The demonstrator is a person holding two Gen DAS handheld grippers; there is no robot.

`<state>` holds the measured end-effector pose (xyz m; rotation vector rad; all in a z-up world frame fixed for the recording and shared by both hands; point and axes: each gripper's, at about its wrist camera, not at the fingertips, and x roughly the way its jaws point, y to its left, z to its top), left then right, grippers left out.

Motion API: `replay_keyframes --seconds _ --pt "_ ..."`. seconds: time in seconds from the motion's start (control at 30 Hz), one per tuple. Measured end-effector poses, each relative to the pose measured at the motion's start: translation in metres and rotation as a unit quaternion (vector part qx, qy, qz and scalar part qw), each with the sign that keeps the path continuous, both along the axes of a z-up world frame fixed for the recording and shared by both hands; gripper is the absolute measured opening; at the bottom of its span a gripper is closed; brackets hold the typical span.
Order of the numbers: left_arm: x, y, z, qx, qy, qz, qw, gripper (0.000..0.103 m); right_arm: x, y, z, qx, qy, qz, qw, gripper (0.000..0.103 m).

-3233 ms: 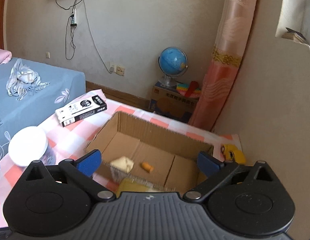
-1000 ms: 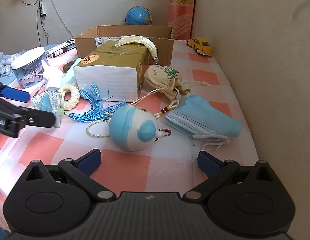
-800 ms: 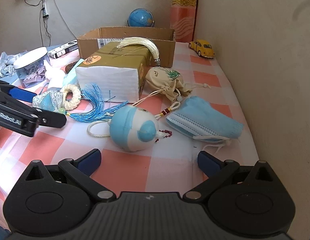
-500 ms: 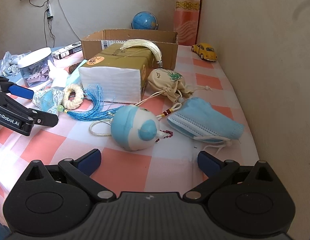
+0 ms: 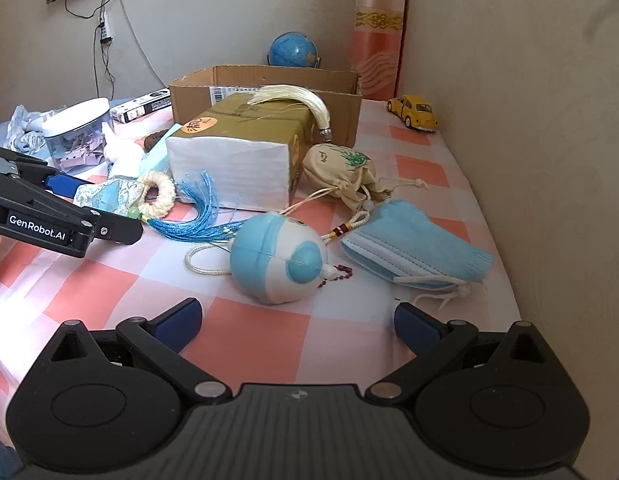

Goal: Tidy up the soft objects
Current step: 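Grasp the ball toy with the right gripper while the left grasps the blue sachet, then carry the ball toy and sachet into the cardboard box and release both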

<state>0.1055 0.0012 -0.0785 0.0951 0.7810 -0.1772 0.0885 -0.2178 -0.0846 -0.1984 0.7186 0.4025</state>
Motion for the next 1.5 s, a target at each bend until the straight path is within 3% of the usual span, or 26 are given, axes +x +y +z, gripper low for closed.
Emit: replay_keyframes --seconds 0.47,0.53,0.83,1.17,1.5 --pt "-0.016 0.022 0.005 0.005 0.012 -0.019 0.9997 0.067 0.016 0.025 0.005 -0.028 0.010 0.026 0.999 0.100" --pt "-0.015 0.023 0.006 0.005 0.012 -0.024 0.9996 0.067 0.019 0.027 0.007 -0.030 0.010 0.026 0.999 0.096" --pt "-0.014 0.029 0.009 -0.001 0.024 -0.046 0.9987 0.059 0.031 0.029 0.014 -0.036 0.022 0.003 0.999 0.059" --pt "-0.017 0.035 0.018 0.007 0.034 -0.070 0.9970 0.046 0.031 0.029 0.025 -0.033 0.030 0.003 0.999 0.057" --pt "-0.020 0.042 0.040 0.009 0.033 -0.091 0.9953 0.045 0.024 0.027 0.045 -0.037 0.020 0.017 0.999 0.057"
